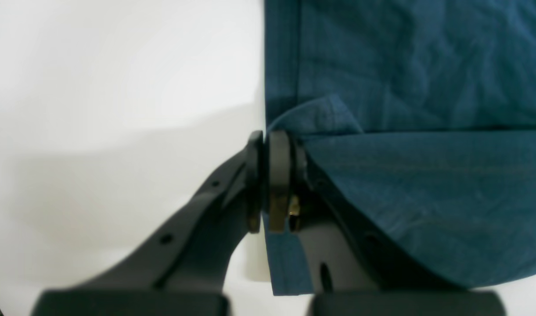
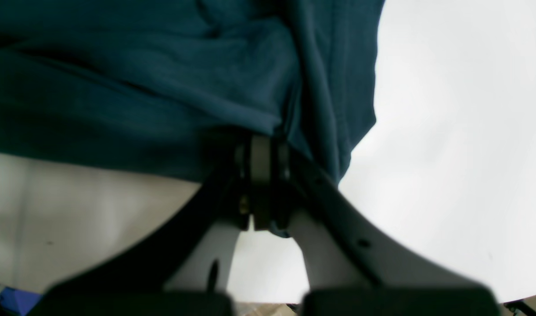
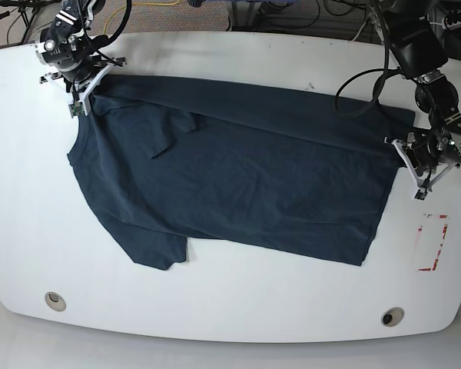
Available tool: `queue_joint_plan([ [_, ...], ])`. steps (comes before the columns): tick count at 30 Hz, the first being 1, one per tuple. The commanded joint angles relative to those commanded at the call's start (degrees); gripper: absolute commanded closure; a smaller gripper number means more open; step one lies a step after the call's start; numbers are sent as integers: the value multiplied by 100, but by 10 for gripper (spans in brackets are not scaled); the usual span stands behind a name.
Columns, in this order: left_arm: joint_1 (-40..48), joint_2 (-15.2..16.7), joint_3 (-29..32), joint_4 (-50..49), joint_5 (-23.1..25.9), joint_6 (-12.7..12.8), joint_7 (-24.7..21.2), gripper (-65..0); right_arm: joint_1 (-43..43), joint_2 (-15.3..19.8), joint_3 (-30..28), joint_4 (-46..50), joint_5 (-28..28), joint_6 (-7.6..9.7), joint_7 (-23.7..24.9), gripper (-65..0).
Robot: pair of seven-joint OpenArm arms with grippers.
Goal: Layout the t-shirt on the table in an organized manner, then fold the t-shirt properly
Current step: 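Open both grippers and reposition them along the shirt edge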
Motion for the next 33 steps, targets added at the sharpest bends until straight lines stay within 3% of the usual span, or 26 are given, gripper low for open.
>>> queue_joint_plan([
  [12, -141, -9, 0, -26, -18, 0, 0, 0, 220, 18, 0, 422, 0, 0, -9, -2],
  [18, -229, 0, 264, -35, 0, 0, -290, 0, 422, 26, -18, 413, 0, 0, -9, -5],
  [33, -457, -18, 448, -580, 0, 0, -527, 0, 624, 193, 0, -211, -9, 0, -9, -6],
])
